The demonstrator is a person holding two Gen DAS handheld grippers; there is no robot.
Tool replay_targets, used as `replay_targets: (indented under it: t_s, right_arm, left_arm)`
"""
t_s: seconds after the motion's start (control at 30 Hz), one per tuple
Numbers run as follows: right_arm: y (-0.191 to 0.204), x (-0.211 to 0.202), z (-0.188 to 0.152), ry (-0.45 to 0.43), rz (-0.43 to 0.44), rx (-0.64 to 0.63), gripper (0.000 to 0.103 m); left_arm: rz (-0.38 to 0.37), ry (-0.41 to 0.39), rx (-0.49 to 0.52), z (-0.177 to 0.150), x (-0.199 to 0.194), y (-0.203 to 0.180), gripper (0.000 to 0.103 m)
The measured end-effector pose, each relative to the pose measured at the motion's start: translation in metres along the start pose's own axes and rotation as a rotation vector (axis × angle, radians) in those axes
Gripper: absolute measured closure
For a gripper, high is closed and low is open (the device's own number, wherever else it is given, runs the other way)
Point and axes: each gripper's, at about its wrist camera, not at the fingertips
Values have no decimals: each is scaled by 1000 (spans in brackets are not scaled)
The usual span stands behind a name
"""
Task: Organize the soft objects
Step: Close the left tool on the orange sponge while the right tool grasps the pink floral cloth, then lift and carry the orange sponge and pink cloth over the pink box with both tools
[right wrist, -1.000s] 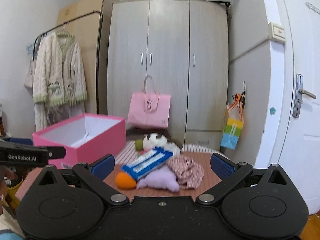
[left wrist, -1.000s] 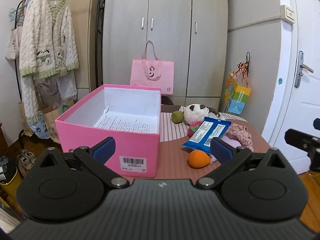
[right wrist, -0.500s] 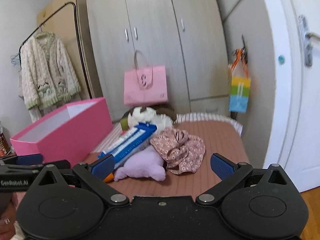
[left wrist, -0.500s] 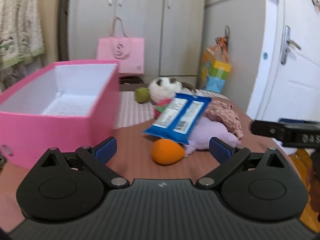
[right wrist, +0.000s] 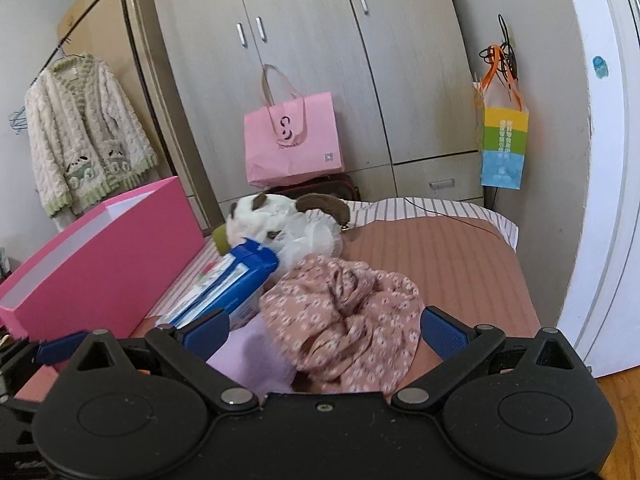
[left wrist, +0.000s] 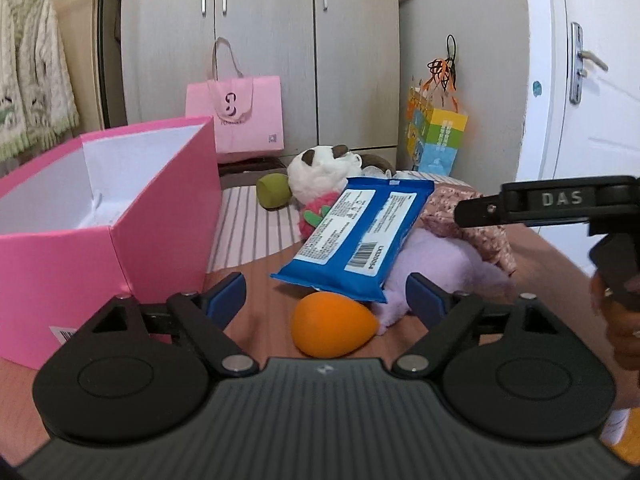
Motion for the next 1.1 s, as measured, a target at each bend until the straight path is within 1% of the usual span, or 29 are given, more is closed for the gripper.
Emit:
replay_targets:
  t_s: [0.07, 0.1, 0.13, 0.23, 0.3, 0.4, 0.43, 0.53, 0.6, 0.63, 0.7, 0.73, 0.77, 0.8, 0.83, 0.9, 1.0, 1.1]
  right_arm:
    - [-3, 4, 3, 3, 8, 16, 0]
    - [-5, 6, 4, 6, 12, 25, 0]
    - [-8, 8, 5, 11, 16, 34, 0]
    - [-13, 15, 6, 27, 16, 46, 0]
    - [-14, 18, 5, 36, 11, 50, 0]
    - [-18, 25, 4, 52, 10, 67, 0]
    - [-19, 28, 4, 60, 13, 75, 0]
    - [-25, 36, 0, 102, 33, 119, 0]
    - [-28, 37, 0, 106, 43, 141, 2]
    - [-28, 37, 0, 107, 41, 133, 5]
    - [-25, 37, 0, 108, 25, 98, 21]
    - [-24, 36, -1, 107, 30, 86, 25]
    - [-24, 35, -1, 106, 51, 84, 39]
    - [-24, 33, -2, 104, 75, 90, 50]
    - [-24, 32, -3, 101, 91, 93, 53]
    - [-24, 27, -6, 84, 103, 93, 71]
    - [-25, 21, -8, 51, 82, 99, 80]
    - [-28, 13, -8, 19, 44, 104, 82]
  left_arm:
    - [9, 9, 7, 0, 1, -2, 20]
    - [14, 21, 14, 0, 2, -4, 23]
    - [17, 36, 15, -1, 3, -5, 29]
    - [-7, 62, -20, -4, 7, -4, 30]
    - [5, 66, -38, -5, 11, -4, 30]
    - [21, 86, -59, -6, 20, -2, 36]
    - [14, 100, -73, -6, 23, -1, 38]
    - [-17, 135, -126, -8, 31, 4, 39]
    - [-31, 133, -134, -8, 32, 5, 50]
    - [-34, 141, -113, -8, 32, 3, 52]
    - [-27, 144, -107, -7, 32, 2, 53]
    - [-29, 145, -115, -7, 32, 3, 53]
    - [-30, 145, -120, -7, 32, 3, 54]
    - [-31, 145, -123, -7, 32, 3, 54]
    - [-32, 146, -126, -7, 32, 4, 54]
    - [-38, 146, -134, -6, 31, 5, 54]
    - [-41, 146, -148, -7, 30, 8, 54]
    - [-43, 150, -157, -7, 28, 10, 54]
Point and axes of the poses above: each gripper's, at about its wrist camera, not at the fingertips, and x roughly the way its jaws point, y to its left, z to its top, and after that the axes turned 1 degree about y, right-handed
